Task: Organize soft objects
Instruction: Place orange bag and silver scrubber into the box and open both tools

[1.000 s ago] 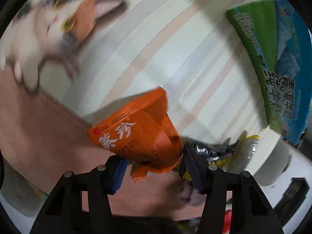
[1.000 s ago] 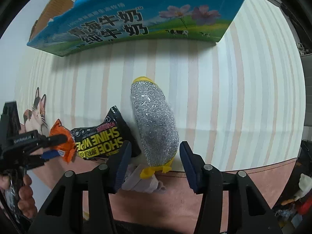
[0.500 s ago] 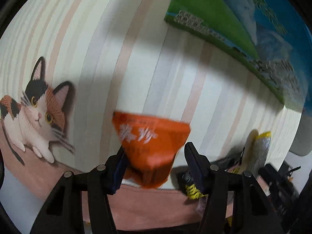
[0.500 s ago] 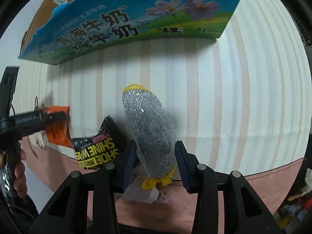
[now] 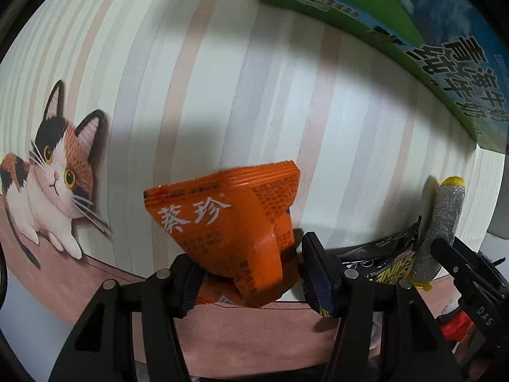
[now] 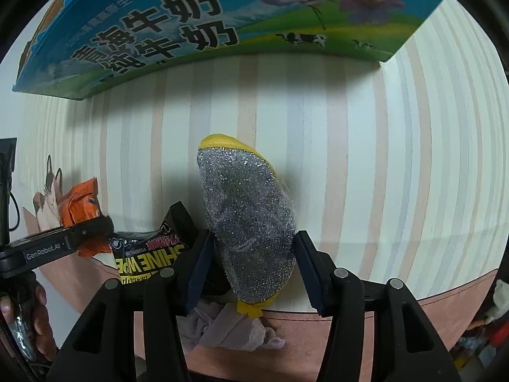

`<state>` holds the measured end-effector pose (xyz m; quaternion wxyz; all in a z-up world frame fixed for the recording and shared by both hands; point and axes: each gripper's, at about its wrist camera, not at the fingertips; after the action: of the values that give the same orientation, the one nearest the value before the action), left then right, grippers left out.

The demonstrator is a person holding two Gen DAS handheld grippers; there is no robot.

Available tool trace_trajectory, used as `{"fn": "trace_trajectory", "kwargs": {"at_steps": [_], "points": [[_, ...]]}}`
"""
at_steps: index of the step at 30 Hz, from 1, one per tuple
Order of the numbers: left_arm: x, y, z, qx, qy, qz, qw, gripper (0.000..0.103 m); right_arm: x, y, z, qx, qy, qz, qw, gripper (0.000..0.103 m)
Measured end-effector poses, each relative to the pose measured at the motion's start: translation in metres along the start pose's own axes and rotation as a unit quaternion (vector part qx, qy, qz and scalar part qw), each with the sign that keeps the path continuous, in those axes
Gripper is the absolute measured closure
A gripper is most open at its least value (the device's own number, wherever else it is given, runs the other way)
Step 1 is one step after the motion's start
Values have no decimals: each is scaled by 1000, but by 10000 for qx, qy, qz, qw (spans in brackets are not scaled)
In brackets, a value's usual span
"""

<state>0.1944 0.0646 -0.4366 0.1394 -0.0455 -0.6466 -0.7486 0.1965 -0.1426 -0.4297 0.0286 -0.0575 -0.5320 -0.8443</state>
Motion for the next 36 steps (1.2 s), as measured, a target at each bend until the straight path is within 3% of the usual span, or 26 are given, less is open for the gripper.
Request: {"fn": "trace_trajectory", "kwargs": {"at_steps": [5, 9, 15, 21, 26, 30, 33, 36], "points": [[1, 5, 5, 76, 70, 1, 9999, 47, -12, 4, -1, -177, -141, 34, 9997, 46], [-3, 3, 26, 30, 114, -39, 9999, 54, -15, -3, -7, -261, -223, 156, 9993, 47], [3, 22, 31, -33, 89, -206, 9997, 60, -3, 1, -13, -215, -236, 39, 9995, 57], [33, 83, 39, 136, 86, -774, 9969, 60, 19, 56, 7, -638, 0, -355, 9973, 58], [44, 167, 35, 469, -78, -1468, 9880, 60, 24, 133, 37, -1126, 319, -863, 9894, 58], [16, 230, 17, 534, -374, -1928, 9791, 60, 7, 182, 57, -1412, 495, -1232, 9810, 58], [-30, 263, 3, 126, -562, -2252, 9726, 60, -30, 204, 68, -1478, 479, -1463, 9770, 58], [-85, 265, -3, -183, -650, -2185, 9735, 60, -65, 202, 77, -1403, 395, -1561, 9769, 58]]}}
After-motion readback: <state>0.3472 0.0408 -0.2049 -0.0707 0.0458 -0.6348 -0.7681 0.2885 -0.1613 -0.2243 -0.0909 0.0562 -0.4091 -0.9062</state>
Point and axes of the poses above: each gripper's, at about its wrist camera, not at the fingertips, and y roughly against the way its jaws point, z to its left, x to its underside, and after that the axes turned 15 degrees about -x, right-handed
